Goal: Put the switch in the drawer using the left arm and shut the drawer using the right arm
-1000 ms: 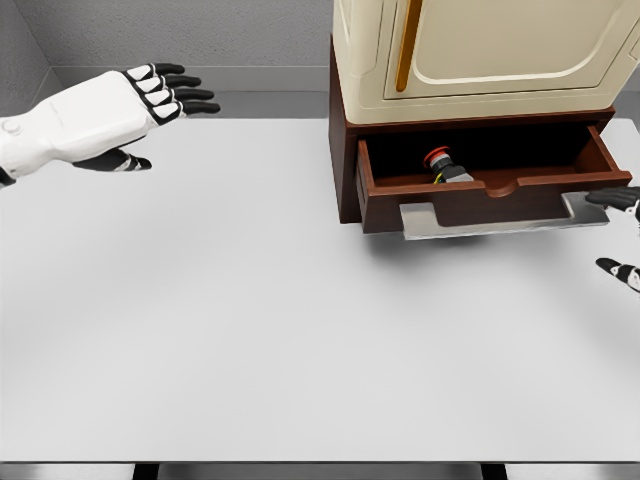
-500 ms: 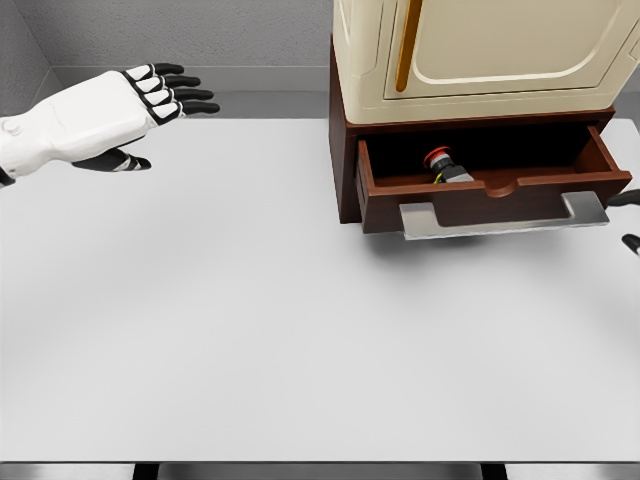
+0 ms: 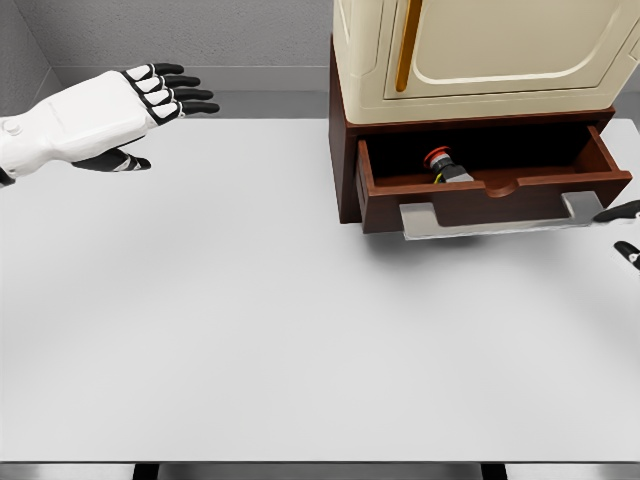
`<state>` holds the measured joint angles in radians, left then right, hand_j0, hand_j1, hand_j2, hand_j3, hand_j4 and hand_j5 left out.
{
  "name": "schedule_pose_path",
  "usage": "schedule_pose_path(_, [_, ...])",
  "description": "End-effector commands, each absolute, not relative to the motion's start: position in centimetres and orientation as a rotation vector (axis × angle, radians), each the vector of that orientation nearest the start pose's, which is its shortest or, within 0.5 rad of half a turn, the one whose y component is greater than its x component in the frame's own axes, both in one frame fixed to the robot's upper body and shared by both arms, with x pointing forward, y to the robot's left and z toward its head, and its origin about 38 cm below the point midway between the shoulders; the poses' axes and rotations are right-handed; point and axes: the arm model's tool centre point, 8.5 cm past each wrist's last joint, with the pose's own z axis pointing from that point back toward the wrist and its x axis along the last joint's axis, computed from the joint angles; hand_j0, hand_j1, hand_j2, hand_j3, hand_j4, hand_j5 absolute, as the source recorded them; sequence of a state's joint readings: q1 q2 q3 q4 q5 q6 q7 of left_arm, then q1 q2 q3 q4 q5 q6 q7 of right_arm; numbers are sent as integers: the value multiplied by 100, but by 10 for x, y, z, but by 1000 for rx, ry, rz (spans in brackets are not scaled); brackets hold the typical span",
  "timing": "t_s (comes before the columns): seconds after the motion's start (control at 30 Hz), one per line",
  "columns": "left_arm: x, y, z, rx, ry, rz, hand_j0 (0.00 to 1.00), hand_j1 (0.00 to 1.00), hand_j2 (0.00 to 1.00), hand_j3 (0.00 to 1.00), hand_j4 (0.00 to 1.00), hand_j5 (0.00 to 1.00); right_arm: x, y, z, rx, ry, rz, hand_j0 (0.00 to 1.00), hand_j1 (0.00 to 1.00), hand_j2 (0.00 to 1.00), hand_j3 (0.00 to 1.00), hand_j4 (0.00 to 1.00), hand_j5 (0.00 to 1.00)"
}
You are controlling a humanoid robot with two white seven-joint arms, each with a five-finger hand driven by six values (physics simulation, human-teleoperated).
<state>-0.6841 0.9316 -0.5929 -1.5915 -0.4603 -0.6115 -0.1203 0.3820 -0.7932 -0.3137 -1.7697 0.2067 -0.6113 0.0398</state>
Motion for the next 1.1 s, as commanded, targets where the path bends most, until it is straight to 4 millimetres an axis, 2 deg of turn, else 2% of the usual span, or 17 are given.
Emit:
schedule_pose_path(0.0, [421,300,301,-875,2303,2449,100,100,100,100,100,100,272,-435,217,-670,-1833,1190,56,56,56,56,56,56])
schedule_pose_path(0.1, [421,301,301,-879,2304,2448,100,100,100,100,100,100,276,-437,225,-673,-1814,1254,57,57,57,57,57,57])
schedule_pose_path(0.27, [421,300,300,-877,2303,2450,100,100,100,100,100,100,271,-430,208,-599,-1766,1292,57,57,57,57,57,57])
schedule_pose_path(0.47, [421,301,300,-879,2301,2452,100,100,100,100,100,100,271,-428,207,-589,-1761,1303,57,57,57,57,57,57])
schedule_pose_path(0.57, [422,302,300,-883,2303,2456,100,100,100,100,100,100,270,-422,198,-550,-1749,1317,57,57,57,57,57,57])
schedule_pose_path(0.93, [422,303,300,-886,2303,2455,100,100,100,100,100,100,276,-420,201,-558,-1765,1320,57,57,57,57,57,57])
schedule_pose_path(1.0, [422,303,300,-886,2303,2455,100,100,100,100,100,100,286,-406,200,-526,-1796,1338,57,57,57,57,57,57])
schedule_pose_path(1.07, [422,303,300,-886,2303,2455,100,100,100,100,100,100,289,-400,199,-512,-1803,1351,57,57,57,57,57,57])
